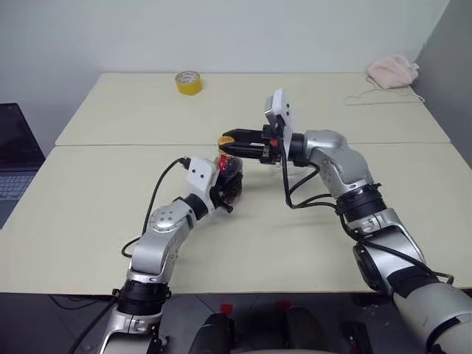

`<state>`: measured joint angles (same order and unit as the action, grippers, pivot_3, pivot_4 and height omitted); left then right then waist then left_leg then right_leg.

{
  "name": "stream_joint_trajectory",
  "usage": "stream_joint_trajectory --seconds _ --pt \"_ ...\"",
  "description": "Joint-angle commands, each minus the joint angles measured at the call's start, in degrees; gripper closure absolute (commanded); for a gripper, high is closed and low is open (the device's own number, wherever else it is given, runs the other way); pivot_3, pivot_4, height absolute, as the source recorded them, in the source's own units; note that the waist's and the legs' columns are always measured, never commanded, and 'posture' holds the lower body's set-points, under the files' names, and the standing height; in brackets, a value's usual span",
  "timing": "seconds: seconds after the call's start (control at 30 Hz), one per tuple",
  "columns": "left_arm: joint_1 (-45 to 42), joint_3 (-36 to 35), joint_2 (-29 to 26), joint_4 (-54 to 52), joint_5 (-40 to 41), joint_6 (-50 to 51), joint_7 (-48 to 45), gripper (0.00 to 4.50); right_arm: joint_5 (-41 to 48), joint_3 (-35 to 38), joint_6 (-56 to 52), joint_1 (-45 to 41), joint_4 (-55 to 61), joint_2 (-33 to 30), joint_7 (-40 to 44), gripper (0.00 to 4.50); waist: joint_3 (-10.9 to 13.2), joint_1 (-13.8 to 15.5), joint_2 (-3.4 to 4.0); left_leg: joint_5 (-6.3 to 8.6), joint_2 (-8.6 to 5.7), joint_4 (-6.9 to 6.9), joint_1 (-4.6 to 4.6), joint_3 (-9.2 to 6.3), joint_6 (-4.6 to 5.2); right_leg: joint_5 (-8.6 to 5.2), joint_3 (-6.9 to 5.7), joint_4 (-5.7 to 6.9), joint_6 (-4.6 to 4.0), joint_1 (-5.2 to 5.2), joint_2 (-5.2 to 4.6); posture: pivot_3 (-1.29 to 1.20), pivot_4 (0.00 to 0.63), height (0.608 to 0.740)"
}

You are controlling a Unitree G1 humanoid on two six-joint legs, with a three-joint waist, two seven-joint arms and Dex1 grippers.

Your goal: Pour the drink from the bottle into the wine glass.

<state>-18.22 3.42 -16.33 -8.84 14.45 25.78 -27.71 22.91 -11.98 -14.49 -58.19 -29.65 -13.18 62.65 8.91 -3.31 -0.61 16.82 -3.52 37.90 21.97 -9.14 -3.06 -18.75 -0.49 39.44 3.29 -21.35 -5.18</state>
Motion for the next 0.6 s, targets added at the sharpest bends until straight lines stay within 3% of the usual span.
stream_joint_trajectory --seconds 0.03,0.23,0.27,0.5,0.6 --pt "-0.1 0.3 -0.27 -6.15 1.49 -1.8 -1.83 3.52 -2.25 2.2 1.01 -1.94 -0.89 -1.79 0.05 3.28 0.0 0.21 0.0 0.0 0.0 0.02 0.02 -0.02 0.0 0.0 -0.01 0.0 0.0 -0.01 0.0 0.0 0.15 0.74" --pt "-0.24 0.35 -0.53 -5.14 -1.04 -4.48 -0.21 3.53 -1.0 2.13 -4.26 1.68 6.37 -2.68 -0.26 3.28 0.0 0.2 0.0 0.0 0.0 0.01 0.03 -0.02 0.0 0.0 -0.01 0.01 0.0 -0.02 -0.01 0.0 0.15 0.74" --pt "-0.19 0.31 -0.48 -5.04 -1.28 -4.81 -0.04 3.54 -0.7 2.27 -5.18 2.37 7.86 -2.83 -0.59 2.56 0.0 0.2 0.0 0.0 0.0 0.01 0.03 -0.02 -0.01 0.0 0.0 0.01 0.0 -0.03 -0.01 0.0 0.15 0.74" --pt "0.76 -0.13 0.7 -4.45 -4.29 -7.9 4.23 3.58 4.68 5.31 -17.44 10.73 29.18 -4.2 -8.06 0.23 0.0 0.36 0.0 0.0 0.0 0.01 0.08 -0.01 0.0 0.0 0.01 0.0 0.0 -0.05 -0.04 0.0 0.15 0.74" --pt "1.12 -0.08 1.14 -4.21 -6.04 -9.64 6.15 3.58 5.59 7.86 -20.52 13.68 36.68 -2.01 -16.31 0.2 0.0 0.39 0.0 0.0 0.02 -0.01 0.07 -0.02 0.0 0.0 0.01 0.01 0.0 -0.07 -0.02 0.0 0.15 0.74"
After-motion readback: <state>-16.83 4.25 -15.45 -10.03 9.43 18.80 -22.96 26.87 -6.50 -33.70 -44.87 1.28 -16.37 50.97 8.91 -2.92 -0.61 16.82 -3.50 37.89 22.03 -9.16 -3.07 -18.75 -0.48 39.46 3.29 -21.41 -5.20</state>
